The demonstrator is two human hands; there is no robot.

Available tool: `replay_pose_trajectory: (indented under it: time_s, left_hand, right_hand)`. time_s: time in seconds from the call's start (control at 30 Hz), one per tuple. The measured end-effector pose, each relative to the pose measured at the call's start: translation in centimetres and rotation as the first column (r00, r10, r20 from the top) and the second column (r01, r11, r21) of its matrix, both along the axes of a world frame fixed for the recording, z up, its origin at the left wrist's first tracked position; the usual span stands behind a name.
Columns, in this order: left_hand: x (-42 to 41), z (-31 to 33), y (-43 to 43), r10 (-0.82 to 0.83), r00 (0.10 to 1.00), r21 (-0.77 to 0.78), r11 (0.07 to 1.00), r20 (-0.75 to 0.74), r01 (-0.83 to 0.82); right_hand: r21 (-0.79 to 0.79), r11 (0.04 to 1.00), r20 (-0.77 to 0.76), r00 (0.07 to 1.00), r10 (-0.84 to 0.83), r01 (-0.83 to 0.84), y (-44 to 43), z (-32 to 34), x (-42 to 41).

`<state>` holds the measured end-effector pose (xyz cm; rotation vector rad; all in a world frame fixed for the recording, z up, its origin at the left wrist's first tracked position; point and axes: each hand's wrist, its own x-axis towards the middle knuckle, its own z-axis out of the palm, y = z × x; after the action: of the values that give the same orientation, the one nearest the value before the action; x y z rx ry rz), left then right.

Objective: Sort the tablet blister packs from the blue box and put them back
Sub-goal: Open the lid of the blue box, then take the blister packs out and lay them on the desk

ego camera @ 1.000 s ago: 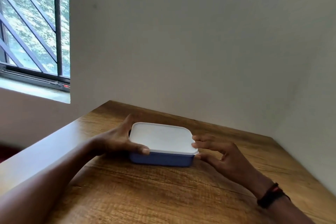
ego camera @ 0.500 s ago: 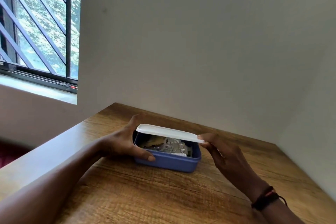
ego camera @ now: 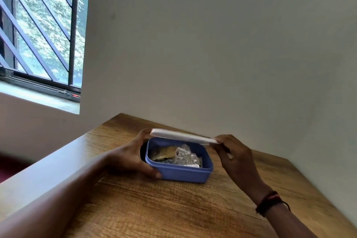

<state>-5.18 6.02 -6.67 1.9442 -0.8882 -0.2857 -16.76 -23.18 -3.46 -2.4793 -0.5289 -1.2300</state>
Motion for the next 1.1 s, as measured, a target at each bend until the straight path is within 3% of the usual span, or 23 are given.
replay_pose_trajectory:
  time_s: [0.1,0.17,0.27,0.47,0.63,0.7,0.77,0.93,1.0,1.1]
  left_hand:
    - [0.1,-0.1,0.1,0.029,0.999,0.036,0.999,-0.016,-0.029]
    - [0.2,-0.1,0.1,0.049,0.999,0.063,0.997,-0.017,-0.048]
    - [0.4,0.0,0.1,0.044,0.999,0.072,0.996,-0.013,-0.043]
    - [0.8,-0.1,-0.1,0.02,1.0,0.092,0.996,-0.002,-0.02]
    - [1.0,-0.1,-0.1,0.012,1.0,0.086,0.996,-0.014,-0.011]
    - [1.0,-0.1,-0.1,0.0,1.0,0.079,0.997,-0.019,0.002]
    - [0.8,0.0,0.0,-0.013,0.999,0.063,0.998,-0.032,0.015]
    - [0.5,0.0,-0.3,-0.003,0.999,0.058,0.998,-0.036,0.005]
    - [0.4,0.1,-0.3,-0.001,0.999,0.059,0.998,-0.042,0.004]
    - [0.1,0.3,-0.3,-0.001,0.999,0.066,0.998,-0.04,0.003]
  right_hand:
    - [0.261,0.964,0.019,0.998,-0.064,0.057,-0.1,1.4,2.7]
    - [0.338,0.935,-0.029,0.994,-0.101,0.105,-0.4,2.0,4.7]
    - [0.257,0.95,-0.09,0.983,-0.161,0.179,-0.5,1.9,7.3]
    - [0.154,0.949,-0.359,0.911,-0.206,0.275,-0.3,-1.0,10.3]
    - [0.097,0.942,-0.582,0.786,-0.207,0.32,-0.9,-1.6,9.9]
    - [0.078,0.931,-0.572,0.781,-0.251,0.356,-1.2,-0.9,8.9]
    - [0.156,0.916,-0.519,0.819,-0.243,0.371,-1.0,0.2,7.5]
    - [0.36,0.909,-0.442,0.897,-0.029,0.207,2.1,2.5,3.9]
    - [0.34,0.926,-0.449,0.893,0.006,0.165,4.2,2.9,3.2]
    - [0.156,0.974,-0.524,0.85,-0.06,0.165,7.3,2.5,3.1]
